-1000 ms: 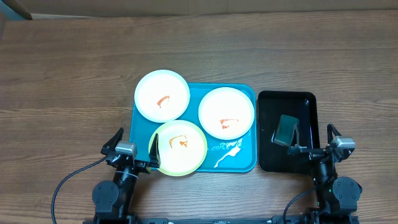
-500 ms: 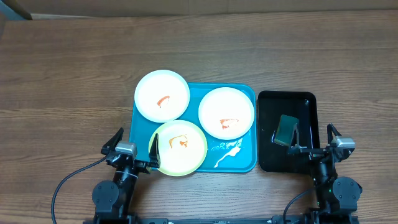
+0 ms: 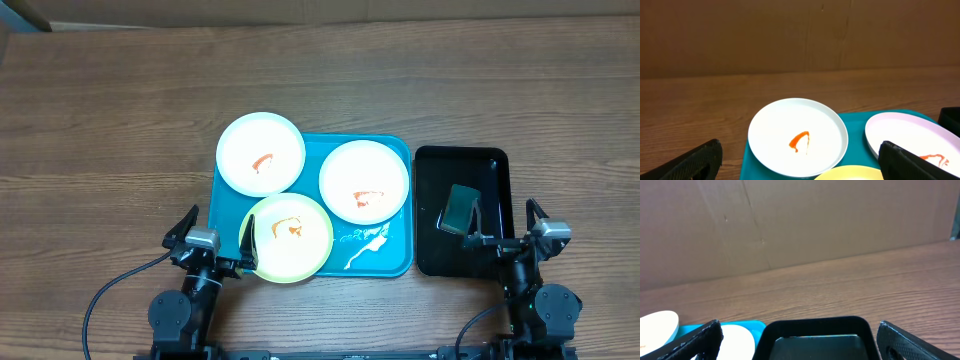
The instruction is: Clean dirty plates on tray and stack at the side
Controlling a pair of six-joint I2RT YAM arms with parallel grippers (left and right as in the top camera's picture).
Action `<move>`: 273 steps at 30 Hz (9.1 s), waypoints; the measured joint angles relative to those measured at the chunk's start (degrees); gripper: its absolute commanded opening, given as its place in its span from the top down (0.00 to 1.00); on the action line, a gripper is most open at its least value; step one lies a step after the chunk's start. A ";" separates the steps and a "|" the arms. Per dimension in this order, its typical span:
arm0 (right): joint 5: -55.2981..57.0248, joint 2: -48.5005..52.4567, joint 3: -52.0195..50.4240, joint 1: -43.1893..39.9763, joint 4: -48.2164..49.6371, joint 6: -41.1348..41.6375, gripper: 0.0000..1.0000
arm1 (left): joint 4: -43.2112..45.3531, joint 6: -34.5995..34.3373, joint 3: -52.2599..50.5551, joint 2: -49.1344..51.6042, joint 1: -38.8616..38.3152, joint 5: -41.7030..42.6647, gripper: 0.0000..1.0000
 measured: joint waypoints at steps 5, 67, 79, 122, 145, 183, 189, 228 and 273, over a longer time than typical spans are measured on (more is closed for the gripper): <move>-0.17 0.00 0.00 0.00 0.98 1.46 0.00 | 0.00 -1.81 0.00 0.00 0.00 0.02 0.00; -12.22 65.35 46.53 0.00 -42.40 7.56 0.02 | -56.04 -6.95 49.92 86.58 0.00 7.82 0.39; -12.20 65.35 46.53 0.00 -42.42 7.56 0.02 | -53.44 -7.02 49.92 89.48 0.00 6.91 0.61; -12.22 65.75 46.53 0.02 -42.40 7.45 0.23 | -47.01 -9.20 46.36 89.48 0.00 5.40 0.94; 1.92 86.12 46.53 8.33 -38.03 15.74 0.52 | -46.58 -9.33 46.36 89.48 0.00 5.38 0.90; -2.67 88.70 53.48 8.31 -42.47 13.27 0.96 | -46.05 -9.35 46.36 89.48 0.00 5.40 0.86; -2.99 88.70 54.64 8.33 -39.93 12.74 0.96 | -45.97 -9.33 46.36 89.48 0.00 5.40 0.86; -20.33 89.24 63.52 15.61 -48.26 4.70 0.96 | -44.85 -9.38 46.36 89.48 0.00 5.42 0.96; 3.96 106.16 63.54 51.47 -18.45 14.08 0.96 | -44.44 -9.57 46.34 89.48 0.00 8.46 0.96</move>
